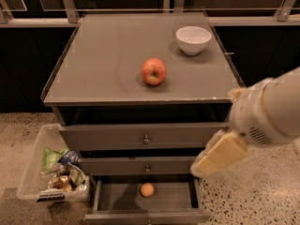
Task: Pick orange from bottom drawer and place on counter
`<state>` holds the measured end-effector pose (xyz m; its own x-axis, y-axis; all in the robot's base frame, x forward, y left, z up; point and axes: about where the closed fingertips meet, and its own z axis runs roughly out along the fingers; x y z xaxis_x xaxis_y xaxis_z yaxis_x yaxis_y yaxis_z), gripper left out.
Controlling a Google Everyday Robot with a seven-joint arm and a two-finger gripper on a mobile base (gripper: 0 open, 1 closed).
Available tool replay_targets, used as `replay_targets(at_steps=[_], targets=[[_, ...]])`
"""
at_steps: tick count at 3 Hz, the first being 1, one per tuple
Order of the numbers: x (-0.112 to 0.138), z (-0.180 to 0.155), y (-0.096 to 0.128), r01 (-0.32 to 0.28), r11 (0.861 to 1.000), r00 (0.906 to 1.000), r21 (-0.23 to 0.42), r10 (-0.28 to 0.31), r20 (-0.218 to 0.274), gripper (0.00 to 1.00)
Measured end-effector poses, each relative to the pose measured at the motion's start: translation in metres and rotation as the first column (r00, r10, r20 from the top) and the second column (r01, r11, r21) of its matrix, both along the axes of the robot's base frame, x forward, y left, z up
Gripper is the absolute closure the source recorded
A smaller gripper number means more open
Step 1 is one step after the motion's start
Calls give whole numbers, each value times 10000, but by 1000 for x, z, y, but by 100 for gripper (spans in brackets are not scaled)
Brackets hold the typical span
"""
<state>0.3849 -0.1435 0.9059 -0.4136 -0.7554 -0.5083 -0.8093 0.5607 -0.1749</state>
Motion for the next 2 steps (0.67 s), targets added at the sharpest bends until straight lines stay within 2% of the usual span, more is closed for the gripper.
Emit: replay_targets(at_steps=[1,2], targets=[[-12,-85,20,399,9958,9926,825,-300,-1179,0],[-24,-109,18,462,9963,9870,726,-343,-1568,0]])
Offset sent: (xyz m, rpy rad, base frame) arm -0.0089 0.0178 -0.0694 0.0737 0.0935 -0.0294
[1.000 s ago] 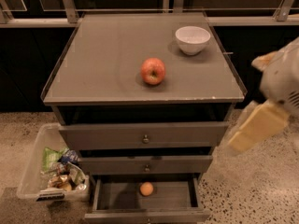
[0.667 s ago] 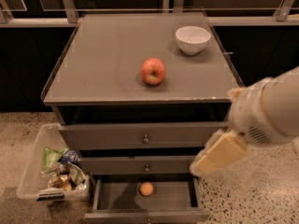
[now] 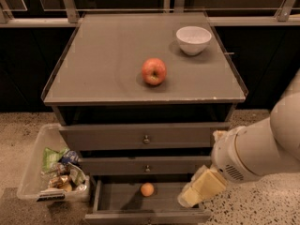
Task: Pick orange from bottom drawer and place on counter
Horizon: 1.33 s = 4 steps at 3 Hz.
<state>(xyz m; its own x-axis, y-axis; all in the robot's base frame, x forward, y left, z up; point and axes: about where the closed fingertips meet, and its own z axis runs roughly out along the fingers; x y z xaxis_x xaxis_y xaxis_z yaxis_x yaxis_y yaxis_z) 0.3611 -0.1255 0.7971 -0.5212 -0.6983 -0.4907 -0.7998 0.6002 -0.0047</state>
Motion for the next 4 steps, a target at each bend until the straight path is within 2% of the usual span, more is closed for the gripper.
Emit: replay_targets(at_steps=[1,2,3,4], targets=[[-5,-13,-4,671,9971,9977,355,-668,-98,0],[-21,-76,-3,1571,9818,9847,1066,-1475,-922,0],[-25,-131,5,2073,9639,9714,1672,-1825,-1521,0],[-22,-139,5,2194,9597,9688,1756,-1930,-1554,0]])
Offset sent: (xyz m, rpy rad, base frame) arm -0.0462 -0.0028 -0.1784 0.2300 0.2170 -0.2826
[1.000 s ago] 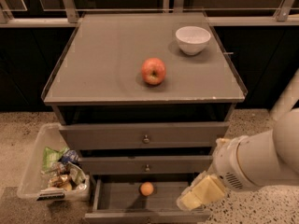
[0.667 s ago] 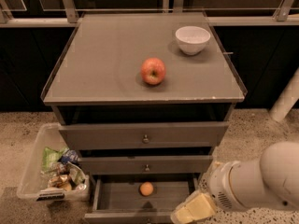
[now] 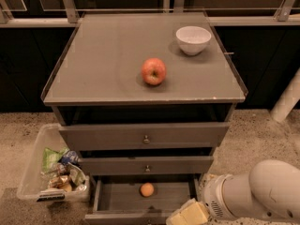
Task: Pick orange from bottom drawer and place on counter
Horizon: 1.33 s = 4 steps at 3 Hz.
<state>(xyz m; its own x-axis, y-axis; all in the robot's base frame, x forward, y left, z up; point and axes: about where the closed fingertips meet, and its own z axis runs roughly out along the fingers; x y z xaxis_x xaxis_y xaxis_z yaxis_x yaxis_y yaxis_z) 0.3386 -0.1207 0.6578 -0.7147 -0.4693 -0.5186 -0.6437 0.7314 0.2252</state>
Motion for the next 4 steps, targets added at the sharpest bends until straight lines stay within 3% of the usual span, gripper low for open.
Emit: replay_targets(at_steps=[1,2,3,4], targets=[[0,0,-1,80,10000,10000,-40,-80,-3,0],[3,-30,-10,594,9978,9974,282,-582,-423,0],[15,-77,-15,1194,9880,9900,981,-1110,-871,0],[25,-116,-14,1520,9662,9857,2082,-1327,-1039,0]])
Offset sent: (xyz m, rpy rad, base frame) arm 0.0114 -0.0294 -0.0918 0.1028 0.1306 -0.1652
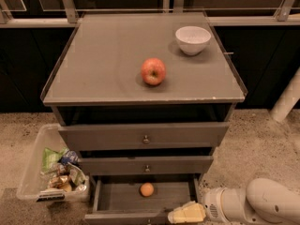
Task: Pick orange from bottom drawer and place on counter
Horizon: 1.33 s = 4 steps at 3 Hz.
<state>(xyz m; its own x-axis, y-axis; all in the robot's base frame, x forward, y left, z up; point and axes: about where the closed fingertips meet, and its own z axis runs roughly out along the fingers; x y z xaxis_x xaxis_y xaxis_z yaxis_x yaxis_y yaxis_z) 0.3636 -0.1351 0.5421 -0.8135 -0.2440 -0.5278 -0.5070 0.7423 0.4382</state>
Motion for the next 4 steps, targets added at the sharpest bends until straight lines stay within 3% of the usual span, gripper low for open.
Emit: replay_targets(at_steps=[1,3,4], targets=[[-8,-25,5,-22,9989,9995,479,37,-321,0],[-14,-33,6,70,9973,9999,734,-64,-85,0],[0,-48,8,104,9942,9943,1068,-216,1039,0]])
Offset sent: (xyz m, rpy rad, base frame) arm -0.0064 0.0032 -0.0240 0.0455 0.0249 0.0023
